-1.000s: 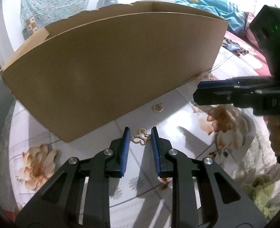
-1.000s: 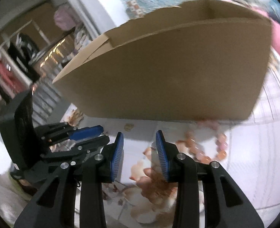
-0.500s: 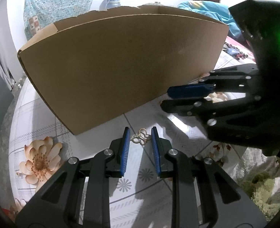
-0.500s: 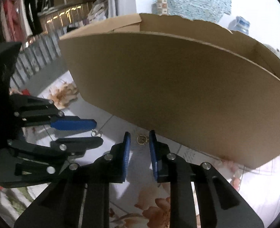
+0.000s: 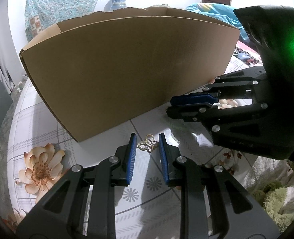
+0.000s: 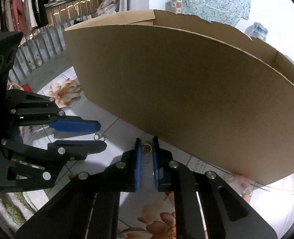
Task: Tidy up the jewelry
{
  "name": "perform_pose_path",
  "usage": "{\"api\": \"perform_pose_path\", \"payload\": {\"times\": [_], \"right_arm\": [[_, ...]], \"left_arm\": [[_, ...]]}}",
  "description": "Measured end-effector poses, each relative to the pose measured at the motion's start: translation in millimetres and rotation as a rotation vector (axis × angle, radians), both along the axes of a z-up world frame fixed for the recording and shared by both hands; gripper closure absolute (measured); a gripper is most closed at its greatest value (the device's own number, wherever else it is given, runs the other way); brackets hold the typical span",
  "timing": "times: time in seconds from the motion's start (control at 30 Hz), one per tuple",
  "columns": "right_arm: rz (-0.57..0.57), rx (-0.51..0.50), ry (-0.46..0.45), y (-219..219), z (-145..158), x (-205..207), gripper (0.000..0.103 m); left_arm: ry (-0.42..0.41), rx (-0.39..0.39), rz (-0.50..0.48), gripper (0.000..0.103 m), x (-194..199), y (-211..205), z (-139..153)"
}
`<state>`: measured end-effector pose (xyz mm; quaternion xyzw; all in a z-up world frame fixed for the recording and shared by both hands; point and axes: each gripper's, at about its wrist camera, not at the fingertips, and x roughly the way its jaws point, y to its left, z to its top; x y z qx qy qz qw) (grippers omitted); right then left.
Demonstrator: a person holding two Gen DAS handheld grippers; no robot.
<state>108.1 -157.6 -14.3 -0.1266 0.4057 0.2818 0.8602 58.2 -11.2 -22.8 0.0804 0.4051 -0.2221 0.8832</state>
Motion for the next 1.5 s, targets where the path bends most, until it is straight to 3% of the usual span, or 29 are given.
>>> {"api": "perform_pose_path", "payload": {"times": [0.13,0.47,0.63,1.37,1.5], "right_arm": [[-0.008,0.012,0.003,-1,1,0,0.098],[-0.004,0.033,0.021,-4,8,-6,0.098],[-0.004,0.030,0.033,-1,6,-1,0.088],[0.015,-0.007,0.044,8,1,1,0.088],[0.021,0.001,0.042,9,0,0,0.093]], "left_arm": [[0.000,0.000,0.000,0.082,0,0,0],[-0.002,0.002,0.000,0.082,0,1,-1],[-0.002,0.000,0.001,0.082,0,1,-1],[-0.002,0.000,0.003,0.082,-1,0,-2],[-0.003,-0.001,0.004,0.082,-1,0,-2]]}}
